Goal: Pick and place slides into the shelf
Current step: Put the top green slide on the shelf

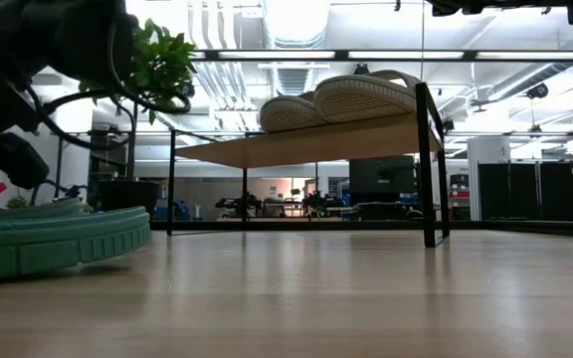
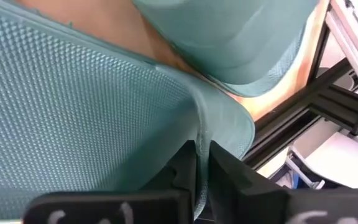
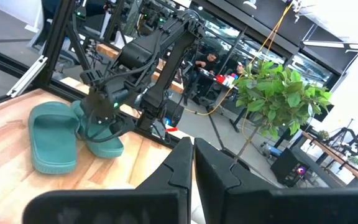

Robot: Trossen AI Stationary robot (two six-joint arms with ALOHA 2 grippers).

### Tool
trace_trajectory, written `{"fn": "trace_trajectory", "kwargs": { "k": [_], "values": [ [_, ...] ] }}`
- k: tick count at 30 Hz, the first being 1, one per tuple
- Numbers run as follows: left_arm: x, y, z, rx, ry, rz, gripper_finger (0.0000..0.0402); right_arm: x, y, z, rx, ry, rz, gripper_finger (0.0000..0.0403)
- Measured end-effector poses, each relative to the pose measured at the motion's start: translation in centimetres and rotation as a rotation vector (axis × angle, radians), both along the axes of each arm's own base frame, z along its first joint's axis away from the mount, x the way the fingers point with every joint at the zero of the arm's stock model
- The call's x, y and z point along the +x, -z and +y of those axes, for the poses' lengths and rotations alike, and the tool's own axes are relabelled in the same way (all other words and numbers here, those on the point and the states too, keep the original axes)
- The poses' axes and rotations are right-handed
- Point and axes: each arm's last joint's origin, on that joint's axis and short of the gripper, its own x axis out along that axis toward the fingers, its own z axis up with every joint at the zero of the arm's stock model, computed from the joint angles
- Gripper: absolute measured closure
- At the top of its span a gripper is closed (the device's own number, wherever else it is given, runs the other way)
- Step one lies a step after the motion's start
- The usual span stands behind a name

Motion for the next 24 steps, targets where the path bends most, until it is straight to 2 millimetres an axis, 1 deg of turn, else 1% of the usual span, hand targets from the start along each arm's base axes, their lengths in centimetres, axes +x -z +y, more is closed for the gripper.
{"fn": "trace_trajectory", "kwargs": {
  "k": [3,7,9,13,18,24],
  "values": [
    [-0.2,-0.5,0.1,-0.001,-0.004,-0.001,0.0397,0.0,0.0,0.0,0.000,0.000,0.001,0.0394],
    [-0.6,-1.8,0.5,0.014,-0.034,0.015,0.0399,0.0,0.0,0.0,0.000,0.000,0.001,0.0394],
    [-1.0,-2.7,0.7,0.040,-0.041,0.016,0.0400,0.0,0.0,0.0,0.000,0.000,0.000,0.0394],
    [-1.6,-4.5,1.1,0.106,-0.132,-0.001,0.0400,0.0,0.0,0.0,0.000,0.000,0.000,0.0394],
    [-2.1,-7.6,1.6,0.159,-0.235,-0.146,0.0400,0.0,0.0,0.0,0.019,-0.001,-0.002,0.0394],
    [-2.8,-12.2,2.6,0.281,-0.380,-0.446,0.0401,0.0,-0.1,0.1,0.088,-0.021,-0.012,0.0394]
  ]
}}
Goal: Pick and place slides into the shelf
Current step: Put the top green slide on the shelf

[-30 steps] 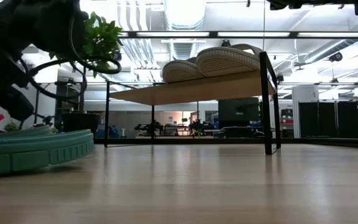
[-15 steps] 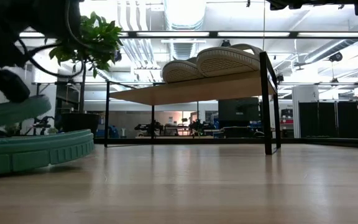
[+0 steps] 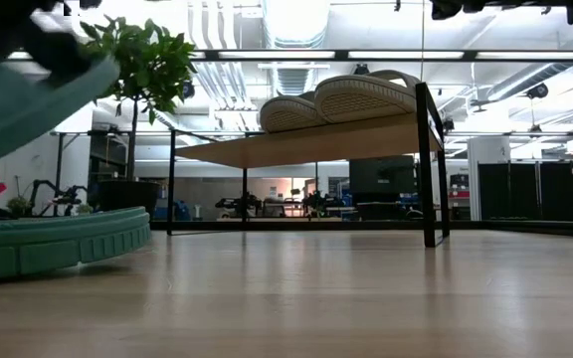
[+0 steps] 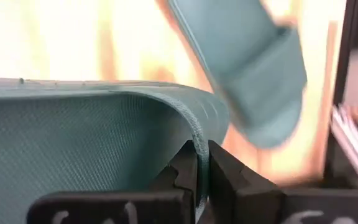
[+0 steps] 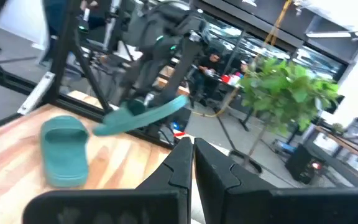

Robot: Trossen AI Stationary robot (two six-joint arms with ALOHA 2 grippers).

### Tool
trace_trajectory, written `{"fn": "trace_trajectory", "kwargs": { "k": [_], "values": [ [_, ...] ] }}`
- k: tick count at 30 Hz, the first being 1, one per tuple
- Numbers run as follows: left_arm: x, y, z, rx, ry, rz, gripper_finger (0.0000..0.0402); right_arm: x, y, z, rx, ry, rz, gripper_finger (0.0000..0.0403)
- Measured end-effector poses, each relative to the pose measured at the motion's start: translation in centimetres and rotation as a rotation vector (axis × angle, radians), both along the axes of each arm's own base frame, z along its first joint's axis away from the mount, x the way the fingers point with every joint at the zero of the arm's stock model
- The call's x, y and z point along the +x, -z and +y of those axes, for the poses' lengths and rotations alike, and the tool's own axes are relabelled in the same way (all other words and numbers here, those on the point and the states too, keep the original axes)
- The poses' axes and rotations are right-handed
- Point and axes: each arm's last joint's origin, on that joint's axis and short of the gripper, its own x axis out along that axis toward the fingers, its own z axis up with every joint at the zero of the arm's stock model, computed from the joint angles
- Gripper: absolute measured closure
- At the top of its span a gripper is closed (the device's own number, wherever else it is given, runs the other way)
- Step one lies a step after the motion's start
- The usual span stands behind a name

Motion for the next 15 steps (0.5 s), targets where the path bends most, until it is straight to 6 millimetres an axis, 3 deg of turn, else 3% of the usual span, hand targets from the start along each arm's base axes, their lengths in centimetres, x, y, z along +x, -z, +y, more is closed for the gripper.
{"fn": "trace_trajectory", "kwargs": {
  "k": [7,15],
  "values": [
    [-0.6,-4.8,1.0,0.061,-0.116,-0.429,0.0401,-0.1,-0.9,0.3,0.013,-0.084,-0.089,0.0382],
    [-0.8,-7.3,1.4,0.041,-0.138,-0.752,0.0401,1.0,-0.8,0.8,-0.091,-0.096,-0.129,0.0328]
  ]
}}
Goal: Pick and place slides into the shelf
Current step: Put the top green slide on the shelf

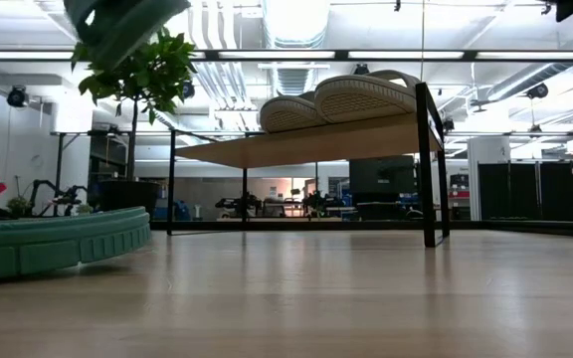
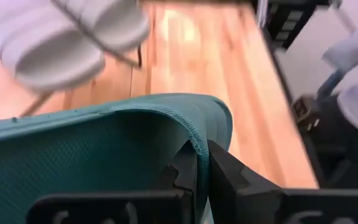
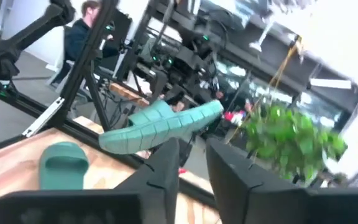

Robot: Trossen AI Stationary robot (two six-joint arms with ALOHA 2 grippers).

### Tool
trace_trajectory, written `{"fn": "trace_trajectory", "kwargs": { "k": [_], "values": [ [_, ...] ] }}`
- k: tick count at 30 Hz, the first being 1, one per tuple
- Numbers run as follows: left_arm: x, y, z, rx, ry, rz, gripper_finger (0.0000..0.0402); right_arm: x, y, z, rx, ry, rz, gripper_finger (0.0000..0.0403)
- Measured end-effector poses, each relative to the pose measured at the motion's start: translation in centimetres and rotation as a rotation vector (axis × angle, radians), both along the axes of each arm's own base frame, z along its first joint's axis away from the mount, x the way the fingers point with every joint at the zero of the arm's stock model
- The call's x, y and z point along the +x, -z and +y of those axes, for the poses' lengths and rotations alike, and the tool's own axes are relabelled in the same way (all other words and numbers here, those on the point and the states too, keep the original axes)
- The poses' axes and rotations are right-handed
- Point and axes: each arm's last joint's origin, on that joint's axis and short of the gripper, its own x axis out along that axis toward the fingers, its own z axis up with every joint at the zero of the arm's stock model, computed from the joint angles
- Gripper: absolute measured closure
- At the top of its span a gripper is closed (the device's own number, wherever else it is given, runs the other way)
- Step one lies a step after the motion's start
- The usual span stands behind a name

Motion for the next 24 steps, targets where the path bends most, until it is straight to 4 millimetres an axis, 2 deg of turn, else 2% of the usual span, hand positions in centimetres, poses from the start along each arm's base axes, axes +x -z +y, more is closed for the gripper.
{"fn": "trace_trajectory", "kwargs": {
  "k": [6,11,19,24],
  "values": [
    [0.0,-0.3,0.1,-0.010,-0.009,-0.030,0.0401,2.5,-1.6,2.4,-0.197,-0.101,-0.053,0.0266],
    [0.3,-0.2,0.0,-0.011,-0.012,-0.035,0.0401,5.6,-2.9,4.2,-0.351,-0.005,0.047,0.0229],
    [0.5,-0.5,-0.1,-0.031,-0.005,-0.068,0.0401,10.7,-4.0,6.9,-0.513,-0.006,0.379,0.0221],
    [0.6,-0.7,-0.2,-0.047,0.003,-0.094,0.0402,13.3,-5.1,9.2,-0.566,-0.023,0.487,0.0231]
  ]
}}
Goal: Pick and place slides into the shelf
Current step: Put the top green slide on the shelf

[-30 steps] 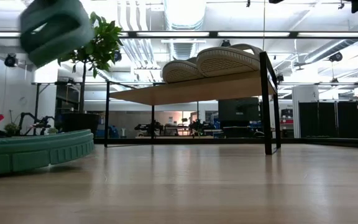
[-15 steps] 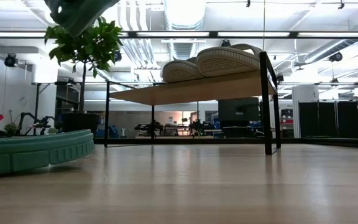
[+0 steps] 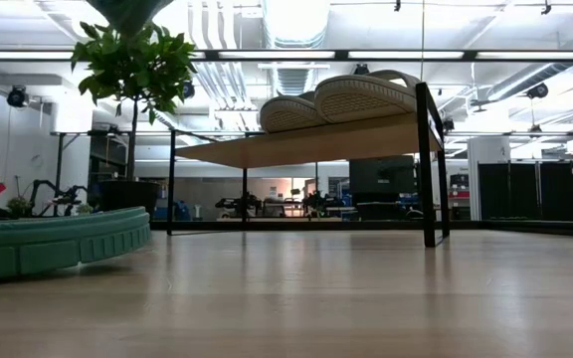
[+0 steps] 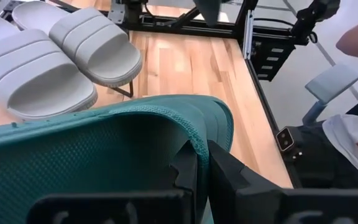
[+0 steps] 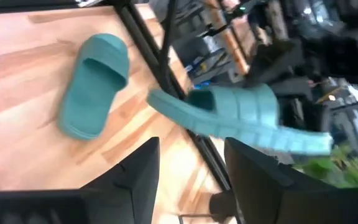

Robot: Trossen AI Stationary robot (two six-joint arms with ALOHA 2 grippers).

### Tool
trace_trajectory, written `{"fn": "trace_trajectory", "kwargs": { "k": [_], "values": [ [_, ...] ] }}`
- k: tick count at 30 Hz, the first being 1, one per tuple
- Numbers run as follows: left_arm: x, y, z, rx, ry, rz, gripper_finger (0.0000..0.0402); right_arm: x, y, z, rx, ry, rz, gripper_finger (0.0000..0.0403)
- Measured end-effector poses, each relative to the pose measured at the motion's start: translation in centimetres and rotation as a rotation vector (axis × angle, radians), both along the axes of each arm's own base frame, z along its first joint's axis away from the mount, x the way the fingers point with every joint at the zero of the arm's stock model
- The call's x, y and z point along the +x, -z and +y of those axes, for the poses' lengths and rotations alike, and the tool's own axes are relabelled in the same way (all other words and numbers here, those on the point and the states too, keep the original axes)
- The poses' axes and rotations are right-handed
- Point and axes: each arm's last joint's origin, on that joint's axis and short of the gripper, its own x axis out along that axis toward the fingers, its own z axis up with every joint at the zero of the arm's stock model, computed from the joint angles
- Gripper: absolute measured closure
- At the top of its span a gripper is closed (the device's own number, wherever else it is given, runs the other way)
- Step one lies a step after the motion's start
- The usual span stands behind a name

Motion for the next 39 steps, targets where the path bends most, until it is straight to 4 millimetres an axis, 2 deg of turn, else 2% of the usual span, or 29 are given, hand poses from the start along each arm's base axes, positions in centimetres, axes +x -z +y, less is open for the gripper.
{"fn": "trace_trajectory", "kwargs": {
  "k": [4,6,11,14,18,25,33,36,39],
  "values": [
    [0.0,0.0,0.0,0.001,-0.005,-0.003,0.0402,1.5,-0.2,1.6,-0.040,-0.009,0.076,0.0240],
    [0.2,-0.1,0.0,0.005,-0.015,-0.017,0.0402,2.2,-0.2,2.0,-0.033,0.040,0.086,0.0244],
    [0.5,-0.1,0.1,0.095,-0.070,-0.066,0.0401,2.8,-1.5,1.7,0.085,0.201,0.033,0.0258],
    [0.7,-0.4,0.2,0.162,-0.078,-0.116,0.0401,2.4,-2.4,0.7,0.214,0.271,0.013,0.0266],
    [1.0,-1.3,0.2,0.252,-0.066,-0.218,0.0401,0.8,-4.1,-1.2,0.349,0.345,-0.034,0.0274],
    [1.7,-3.2,0.2,0.472,-0.116,-0.411,0.0401,-1.5,-6.5,-3.7,0.481,0.393,-0.108,0.0280],
    [2.2,-4.6,0.6,0.696,-0.291,-0.486,0.0401,-4.0,-10.0,-4.9,0.452,0.337,-0.285,0.0278],
    [2.6,-5.3,0.6,0.740,-0.371,-0.536,0.0401,-4.3,-10.2,-5.4,0.396,0.337,-0.286,0.0274],
    [3.1,-5.4,0.4,0.819,-0.368,-0.553,0.0401,-3.8,-9.9,-6.2,0.362,0.360,-0.283,0.0254]
  ]
}}
